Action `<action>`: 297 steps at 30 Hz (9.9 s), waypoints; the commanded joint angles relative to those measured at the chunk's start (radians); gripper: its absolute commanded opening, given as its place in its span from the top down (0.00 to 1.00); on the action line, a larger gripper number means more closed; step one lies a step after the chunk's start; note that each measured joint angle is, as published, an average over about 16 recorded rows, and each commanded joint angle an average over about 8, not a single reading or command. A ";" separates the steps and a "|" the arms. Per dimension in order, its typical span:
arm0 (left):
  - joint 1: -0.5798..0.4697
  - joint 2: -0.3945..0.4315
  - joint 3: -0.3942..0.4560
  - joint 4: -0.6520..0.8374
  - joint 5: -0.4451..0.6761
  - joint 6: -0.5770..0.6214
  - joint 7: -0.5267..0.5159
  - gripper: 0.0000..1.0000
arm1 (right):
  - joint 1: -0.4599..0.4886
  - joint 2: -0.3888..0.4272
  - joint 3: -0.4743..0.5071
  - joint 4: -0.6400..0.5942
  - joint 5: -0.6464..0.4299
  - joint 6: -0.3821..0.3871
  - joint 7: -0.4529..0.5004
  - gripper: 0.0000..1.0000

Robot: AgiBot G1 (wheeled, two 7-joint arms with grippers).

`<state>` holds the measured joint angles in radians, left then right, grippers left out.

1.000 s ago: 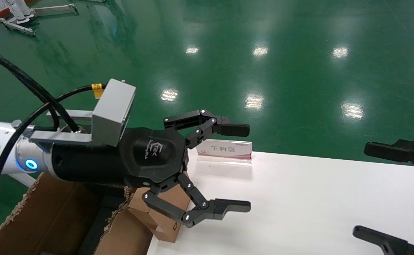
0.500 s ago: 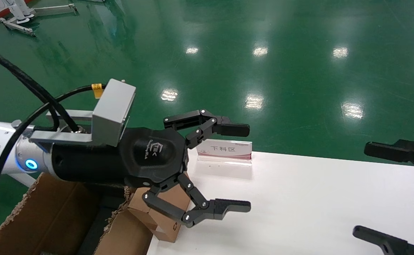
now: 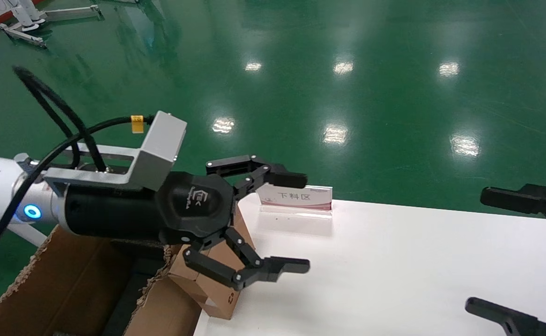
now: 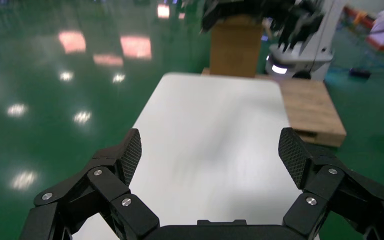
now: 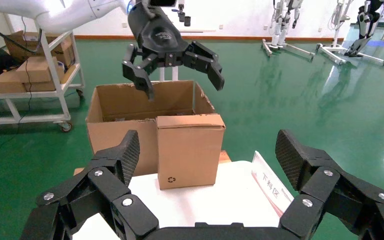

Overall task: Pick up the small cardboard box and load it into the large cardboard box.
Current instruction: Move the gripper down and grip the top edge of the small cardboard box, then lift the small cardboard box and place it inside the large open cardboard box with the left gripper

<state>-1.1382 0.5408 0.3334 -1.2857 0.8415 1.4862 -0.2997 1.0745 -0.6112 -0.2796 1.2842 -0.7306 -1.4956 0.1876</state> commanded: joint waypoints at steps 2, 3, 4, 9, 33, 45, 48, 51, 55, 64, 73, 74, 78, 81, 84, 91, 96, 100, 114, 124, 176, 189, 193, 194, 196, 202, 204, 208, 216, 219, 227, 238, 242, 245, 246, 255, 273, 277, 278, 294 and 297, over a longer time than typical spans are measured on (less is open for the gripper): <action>-0.027 -0.018 0.020 -0.002 0.037 -0.002 -0.038 0.00 | 0.000 0.000 0.000 0.000 0.000 0.000 0.000 0.00; -0.039 -0.023 0.029 -0.003 0.051 -0.002 -0.053 0.00 | 0.000 0.000 0.000 0.000 0.000 0.000 0.000 0.00; -0.051 -0.026 0.037 -0.005 0.064 -0.001 -0.068 0.00 | 0.000 0.000 0.000 0.000 0.000 0.000 0.000 0.00; -0.129 -0.046 0.092 -0.021 0.151 0.004 -0.156 0.00 | 0.000 0.000 0.000 0.000 0.000 0.000 0.000 0.00; -0.790 0.134 0.699 -0.185 0.735 0.169 -0.961 0.00 | 0.000 0.000 0.000 0.000 0.000 0.000 0.000 0.00; -0.997 0.227 0.980 -0.192 0.746 0.216 -1.254 0.00 | 0.000 0.000 0.000 0.000 0.000 0.000 0.000 0.00; -1.015 0.229 1.020 -0.192 0.741 0.220 -1.296 0.00 | 0.000 0.000 0.000 0.000 0.000 0.000 0.000 0.00; -1.021 0.224 1.049 -0.190 0.735 0.222 -1.330 0.00 | 0.000 0.000 0.000 0.000 0.000 0.000 0.000 0.00; -1.023 0.217 1.075 -0.187 0.728 0.224 -1.370 0.00 | 0.000 0.000 0.000 0.000 0.000 0.000 0.000 0.00; -1.013 0.216 1.106 -0.186 0.719 0.216 -1.450 0.00 | 0.000 0.000 0.000 0.000 0.000 0.000 0.000 0.00; -0.982 0.208 1.115 -0.185 0.721 0.185 -1.478 0.00 | 0.000 0.000 0.000 0.000 0.000 0.000 0.000 0.00; -0.978 0.206 1.116 -0.185 0.723 0.182 -1.479 0.00 | 0.000 0.000 0.000 0.000 0.000 0.000 0.000 0.00; -0.962 0.201 1.123 -0.185 0.733 0.168 -1.482 0.00 | 0.000 0.000 0.000 0.000 0.000 0.000 0.000 0.00; -0.949 0.200 1.128 -0.185 0.743 0.157 -1.486 0.00 | 0.000 0.000 0.000 0.000 0.000 0.000 0.000 0.00; -0.936 0.200 1.133 -0.183 0.755 0.144 -1.488 0.00 | 0.000 0.000 0.000 0.000 0.000 0.000 0.000 0.00; -0.910 0.199 1.133 -0.178 0.777 0.102 -1.484 0.01 | 0.000 0.000 0.000 0.000 0.000 0.000 0.000 0.00; -0.899 0.197 1.128 -0.176 0.784 0.078 -1.478 0.64 | 0.000 0.000 0.000 0.000 0.000 0.000 0.000 0.02; -0.894 0.195 1.126 -0.175 0.787 0.066 -1.474 1.00 | 0.000 0.000 0.000 0.000 0.000 0.000 0.000 0.52; -0.886 0.193 1.123 -0.174 0.790 0.051 -1.470 1.00 | 0.000 0.000 0.000 0.000 0.000 0.000 0.000 1.00; -0.885 0.193 1.123 -0.174 0.791 0.049 -1.470 1.00 | 0.000 0.000 0.000 0.000 0.000 0.000 0.000 0.83; -1.273 0.133 0.855 -0.194 1.004 0.229 -1.230 1.00 | 0.000 0.000 0.000 0.000 0.000 0.000 0.000 0.00; -1.428 -0.033 1.001 -0.194 0.887 0.250 -1.139 1.00 | 0.000 0.000 0.000 0.000 0.000 0.000 0.000 0.00; -1.464 -0.100 1.068 -0.194 0.813 0.252 -1.152 1.00 | 0.000 0.000 0.000 0.000 0.000 0.000 0.000 0.00; -1.473 -0.113 1.088 -0.194 0.798 0.252 -1.159 1.00 | 0.000 0.000 0.000 0.000 0.000 0.000 0.000 0.00; -1.493 -0.131 1.131 -0.194 0.776 0.252 -1.176 1.00 | 0.000 0.000 0.000 0.000 0.000 0.000 0.000 0.00; -1.596 -0.116 1.314 -0.194 0.738 0.253 -1.231 1.00 | 0.000 0.000 0.000 0.000 0.000 0.000 0.000 0.00; -1.649 -0.082 1.409 -0.194 0.715 0.253 -1.249 1.00 | 0.000 0.000 0.000 0.000 0.000 0.000 0.000 0.00; -1.778 0.050 1.689 -0.194 0.625 0.254 -1.297 1.00 | 0.000 0.000 0.000 0.000 0.000 0.000 0.000 0.00; -1.933 0.255 2.101 -0.187 0.472 0.247 -1.369 1.00 | 0.000 0.000 0.000 0.000 0.000 0.000 0.000 0.00; -1.957 0.266 2.163 -0.184 0.455 0.230 -1.383 1.00 | 0.000 0.000 0.000 0.000 0.000 0.000 0.000 0.00; -1.975 0.218 2.239 -0.180 0.482 0.130 -1.415 1.00 | 0.000 0.000 0.000 0.000 0.000 0.000 0.000 0.00; -1.914 0.102 2.269 -0.180 0.554 -0.044 -1.463 1.00 | 0.000 0.000 0.000 0.000 0.000 0.000 0.000 0.00; -1.889 0.063 2.277 -0.180 0.575 -0.083 -1.474 1.00 | 0.000 0.000 0.000 0.000 0.000 0.000 0.000 0.00; -1.876 0.040 2.283 -0.180 0.588 -0.102 -1.480 1.00 | 0.000 0.000 0.000 0.000 0.000 0.000 0.000 0.00; -1.873 0.034 2.284 -0.180 0.592 -0.107 -1.481 1.00 | 0.000 0.000 0.000 0.000 0.000 0.000 0.000 0.00; -1.846 -0.011 2.296 -0.180 0.621 -0.138 -1.491 1.00 | 0.000 0.000 0.000 0.000 0.000 0.000 0.000 0.00; -1.795 -0.043 2.304 -0.181 0.661 -0.192 -1.477 1.00 | 0.000 0.000 0.000 0.000 0.000 0.000 0.000 0.00; -1.786 -0.042 2.307 -0.181 0.669 -0.196 -1.475 1.00 | 0.000 0.000 0.000 0.000 0.000 0.000 0.000 0.00; -1.783 -0.041 2.307 -0.181 0.671 -0.197 -1.474 1.00 | 0.000 0.000 0.000 0.000 0.000 0.000 0.000 0.00; -1.719 -0.001 2.317 -0.182 0.701 -0.198 -1.496 1.00 | 0.000 0.000 0.000 0.000 0.000 0.000 0.000 0.00; -1.705 0.007 2.318 -0.182 0.705 -0.199 -1.506 1.00 | 0.000 0.000 0.000 0.000 0.000 0.000 0.000 0.00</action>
<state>-2.8445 0.5465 2.6516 -1.4681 1.5452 1.2865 -1.8051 1.0743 -0.6110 -0.2795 1.2840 -0.7305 -1.4954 0.1876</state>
